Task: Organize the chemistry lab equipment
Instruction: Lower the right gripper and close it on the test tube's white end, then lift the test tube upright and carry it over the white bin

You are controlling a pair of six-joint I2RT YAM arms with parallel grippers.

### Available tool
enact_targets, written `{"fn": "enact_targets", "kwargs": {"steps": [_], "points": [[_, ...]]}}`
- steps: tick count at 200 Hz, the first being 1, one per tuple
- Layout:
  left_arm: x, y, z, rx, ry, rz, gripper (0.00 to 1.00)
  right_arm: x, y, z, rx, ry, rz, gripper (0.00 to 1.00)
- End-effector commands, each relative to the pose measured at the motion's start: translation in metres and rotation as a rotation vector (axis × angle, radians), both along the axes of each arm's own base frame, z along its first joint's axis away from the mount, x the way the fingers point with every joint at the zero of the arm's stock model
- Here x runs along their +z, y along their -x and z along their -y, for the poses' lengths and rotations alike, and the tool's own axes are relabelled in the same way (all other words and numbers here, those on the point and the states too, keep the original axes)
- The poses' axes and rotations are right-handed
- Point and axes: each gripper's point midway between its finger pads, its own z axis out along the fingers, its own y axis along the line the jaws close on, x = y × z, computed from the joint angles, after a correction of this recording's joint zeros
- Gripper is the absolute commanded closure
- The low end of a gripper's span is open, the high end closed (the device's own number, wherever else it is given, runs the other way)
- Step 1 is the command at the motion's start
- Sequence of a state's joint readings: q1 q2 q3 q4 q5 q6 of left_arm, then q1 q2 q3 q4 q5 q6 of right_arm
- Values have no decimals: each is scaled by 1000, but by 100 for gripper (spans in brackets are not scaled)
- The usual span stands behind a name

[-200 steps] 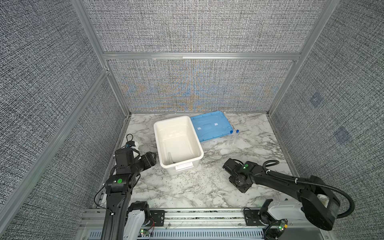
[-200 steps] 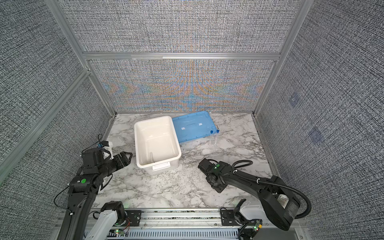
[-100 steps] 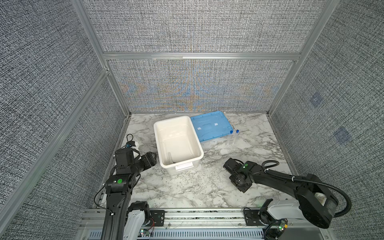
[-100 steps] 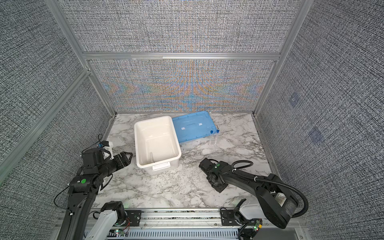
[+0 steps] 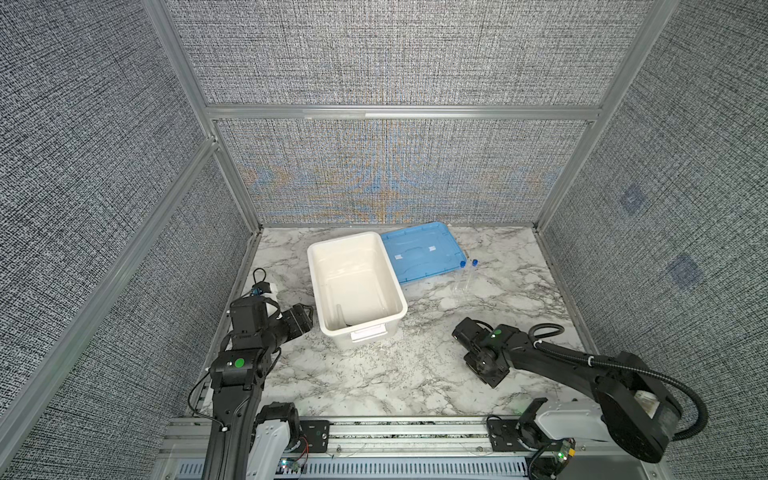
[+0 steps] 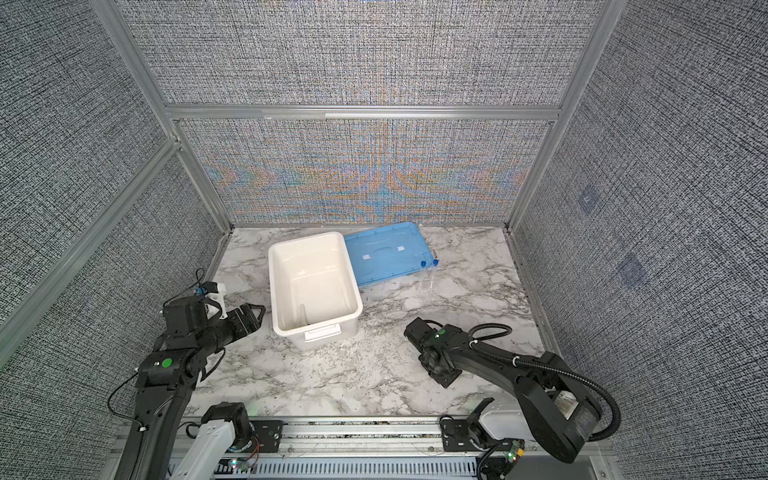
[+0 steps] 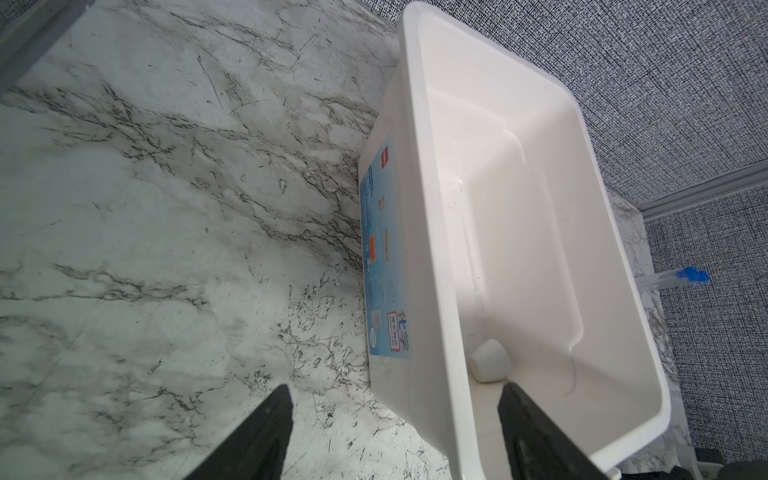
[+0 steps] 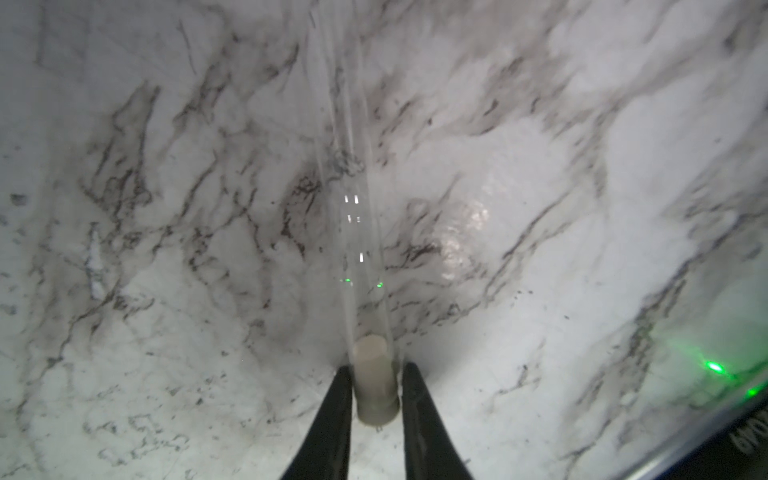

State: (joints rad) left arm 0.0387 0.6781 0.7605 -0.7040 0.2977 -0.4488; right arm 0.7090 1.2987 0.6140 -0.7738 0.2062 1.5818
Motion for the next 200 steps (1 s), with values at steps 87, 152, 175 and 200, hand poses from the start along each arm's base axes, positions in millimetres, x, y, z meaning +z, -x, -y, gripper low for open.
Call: {"fn": "enact_targets", "kwargs": {"steps": [87, 152, 175, 200], "points": [[5, -3, 1, -9, -6, 32, 21, 11, 6, -12, -16, -107, 1, 84], [7, -2, 0, -5, -13, 37, 21, 34, 9, -28, 54, -114, 27, 86], [7, -1, -2, 5, -12, 36, 21, 52, 10, -31, 95, -71, 64, 86], [8, 0, 0, -9, -12, 41, 20, 67, 12, -41, 116, -107, 99, 86]]}}
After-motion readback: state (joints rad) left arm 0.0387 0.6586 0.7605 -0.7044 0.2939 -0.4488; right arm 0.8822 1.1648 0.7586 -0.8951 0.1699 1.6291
